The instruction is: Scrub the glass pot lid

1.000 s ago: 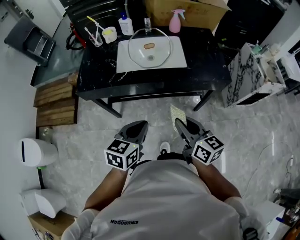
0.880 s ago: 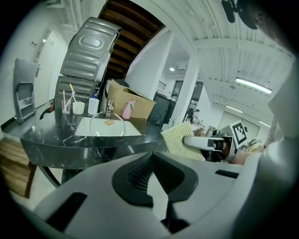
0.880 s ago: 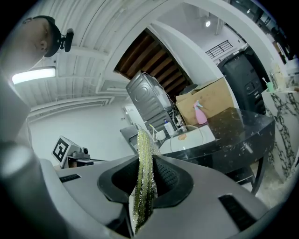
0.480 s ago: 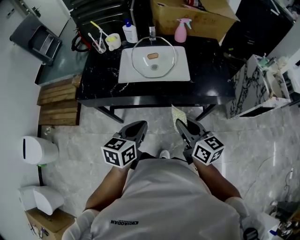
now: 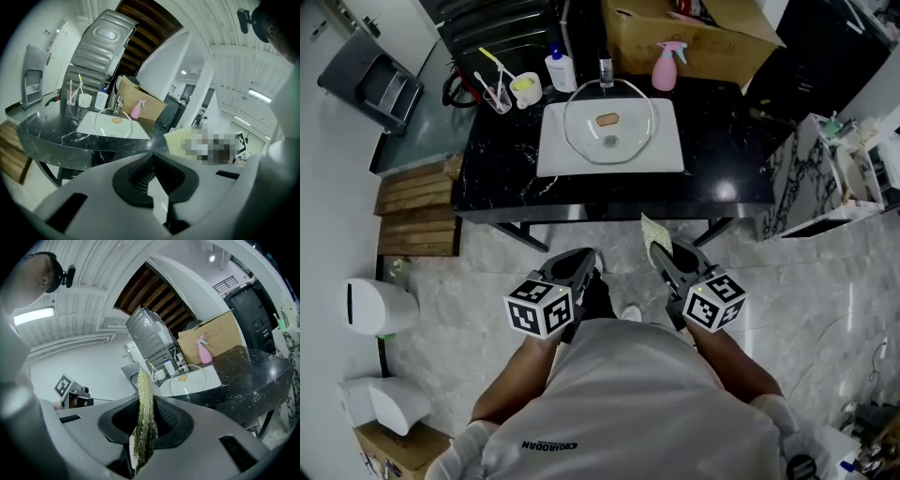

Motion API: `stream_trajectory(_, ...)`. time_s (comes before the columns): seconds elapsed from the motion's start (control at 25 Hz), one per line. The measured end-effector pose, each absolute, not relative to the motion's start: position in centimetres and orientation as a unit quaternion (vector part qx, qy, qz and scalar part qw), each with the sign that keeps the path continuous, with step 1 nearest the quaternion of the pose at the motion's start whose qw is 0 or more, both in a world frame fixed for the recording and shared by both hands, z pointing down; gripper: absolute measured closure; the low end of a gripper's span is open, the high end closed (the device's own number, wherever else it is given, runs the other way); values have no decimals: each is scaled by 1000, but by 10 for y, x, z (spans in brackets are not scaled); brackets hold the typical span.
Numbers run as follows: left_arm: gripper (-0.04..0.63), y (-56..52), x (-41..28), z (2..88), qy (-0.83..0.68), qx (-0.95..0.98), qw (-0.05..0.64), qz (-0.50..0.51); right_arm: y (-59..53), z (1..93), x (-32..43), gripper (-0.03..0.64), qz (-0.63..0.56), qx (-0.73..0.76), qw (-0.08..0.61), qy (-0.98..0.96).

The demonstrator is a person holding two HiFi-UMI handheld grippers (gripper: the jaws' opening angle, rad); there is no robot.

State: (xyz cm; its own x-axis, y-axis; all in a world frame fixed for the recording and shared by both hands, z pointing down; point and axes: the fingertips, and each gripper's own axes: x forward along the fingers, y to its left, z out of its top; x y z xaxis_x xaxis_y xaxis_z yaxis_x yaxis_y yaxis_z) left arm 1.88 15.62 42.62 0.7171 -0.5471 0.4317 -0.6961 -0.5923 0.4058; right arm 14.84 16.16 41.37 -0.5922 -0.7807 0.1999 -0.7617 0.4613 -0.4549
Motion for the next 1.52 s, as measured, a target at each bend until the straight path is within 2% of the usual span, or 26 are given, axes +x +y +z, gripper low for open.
stream_trajectory(0.72,580,9,17,420,-327,906,225,147,33,423,135,532,-240,-470,-47,848)
stream_trajectory(1.2,580,-74,-12,445,-297,908,230,187,-66,446,91,532,-187,-444,-172,859)
stream_trajectory(1.52,580,-123,-22,479,-243,913,215,247,-113,481,70,532,-148,-408,-319,843)
